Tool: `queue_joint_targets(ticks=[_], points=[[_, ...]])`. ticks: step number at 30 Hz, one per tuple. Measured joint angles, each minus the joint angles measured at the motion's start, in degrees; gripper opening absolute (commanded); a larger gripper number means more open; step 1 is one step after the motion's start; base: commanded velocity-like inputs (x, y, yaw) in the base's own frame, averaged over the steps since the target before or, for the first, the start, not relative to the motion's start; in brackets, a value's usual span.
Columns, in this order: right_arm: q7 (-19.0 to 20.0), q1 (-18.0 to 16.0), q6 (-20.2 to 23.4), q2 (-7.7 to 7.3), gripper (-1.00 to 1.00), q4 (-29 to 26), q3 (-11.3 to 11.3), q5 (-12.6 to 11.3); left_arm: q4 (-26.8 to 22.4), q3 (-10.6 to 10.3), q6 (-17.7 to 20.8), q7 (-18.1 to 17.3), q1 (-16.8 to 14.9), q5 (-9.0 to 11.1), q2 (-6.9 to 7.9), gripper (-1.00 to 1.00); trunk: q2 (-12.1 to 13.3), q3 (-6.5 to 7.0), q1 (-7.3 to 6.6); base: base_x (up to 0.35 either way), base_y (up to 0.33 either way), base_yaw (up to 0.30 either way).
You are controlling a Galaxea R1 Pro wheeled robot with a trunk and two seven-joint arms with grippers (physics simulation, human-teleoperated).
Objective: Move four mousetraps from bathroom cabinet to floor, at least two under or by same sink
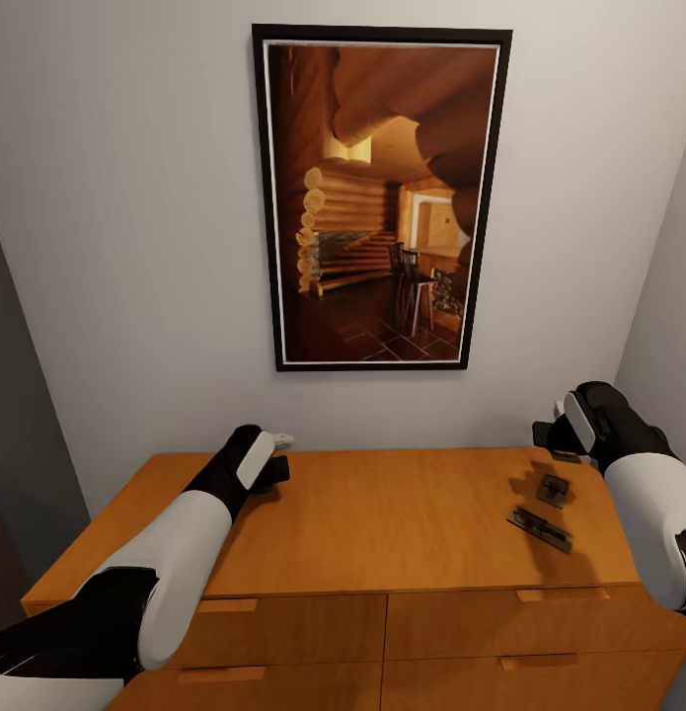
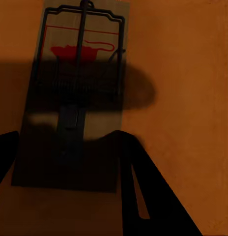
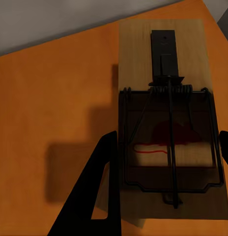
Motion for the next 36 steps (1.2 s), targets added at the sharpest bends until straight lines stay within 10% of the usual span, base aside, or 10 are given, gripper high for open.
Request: queue_joint_targets(ticks=[16, 24, 36], points=[[0.03, 0.00, 0.00, -0.04, -1.00, 0.00, 0.00, 0.07, 0.36, -0.02, -1.05, 1.38, 0.01, -0.28, -0.01, -1.00, 0.01, -0.01, 0.01, 0.000, 0.000, 0.000], [0.00, 0.00, 0.00, -0.09, -1.00, -0.03, 0.00, 0.21, -17.13, 0.15, 10.28, 2.77, 0.04, -0.82, -0.01, -1.00, 0.01, -0.01, 0.00, 0.000, 0.000, 0.000], [0.00, 0.00, 0.00, -0.09, -1.00, -0.09, 0.00, 0.24, -19.62, 0.02, 11.59, 2.89, 0.05, -0.49, -0.01, -1.00, 0.02, -0.01, 0.01, -0.009, 0.000, 0.000]])
